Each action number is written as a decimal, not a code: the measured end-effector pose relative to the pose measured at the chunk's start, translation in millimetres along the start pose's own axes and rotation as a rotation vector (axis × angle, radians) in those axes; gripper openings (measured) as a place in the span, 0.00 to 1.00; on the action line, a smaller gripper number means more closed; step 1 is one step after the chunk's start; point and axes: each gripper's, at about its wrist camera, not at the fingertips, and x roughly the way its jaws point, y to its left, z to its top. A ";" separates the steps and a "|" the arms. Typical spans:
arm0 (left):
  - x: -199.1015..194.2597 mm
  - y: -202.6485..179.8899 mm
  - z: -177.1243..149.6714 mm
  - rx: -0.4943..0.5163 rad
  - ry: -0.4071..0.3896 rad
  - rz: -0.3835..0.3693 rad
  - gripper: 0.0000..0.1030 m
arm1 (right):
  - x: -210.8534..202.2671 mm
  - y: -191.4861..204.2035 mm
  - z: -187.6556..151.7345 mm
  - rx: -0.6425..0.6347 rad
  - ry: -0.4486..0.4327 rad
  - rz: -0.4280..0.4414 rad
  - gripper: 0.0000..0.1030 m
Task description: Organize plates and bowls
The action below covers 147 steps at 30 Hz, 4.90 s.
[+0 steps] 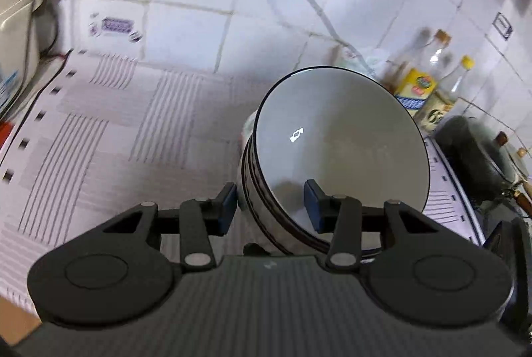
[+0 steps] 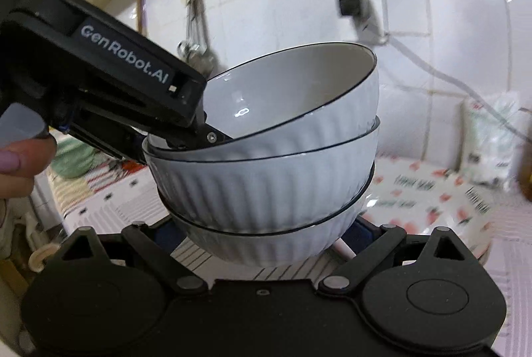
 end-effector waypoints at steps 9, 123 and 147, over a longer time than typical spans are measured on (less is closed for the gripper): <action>40.2 -25.5 33.7 0.076 0.038 -0.098 0.41 | -3.1 -41.1 15.5 -0.022 -0.028 -0.111 0.95; -144.6 -69.9 -5.8 0.193 0.062 0.302 0.93 | -165.2 -2.0 112.8 0.143 0.312 -0.503 0.96; -164.4 -88.7 -30.8 0.245 0.000 0.316 0.93 | -188.5 -4.2 106.4 0.263 0.344 -0.501 0.96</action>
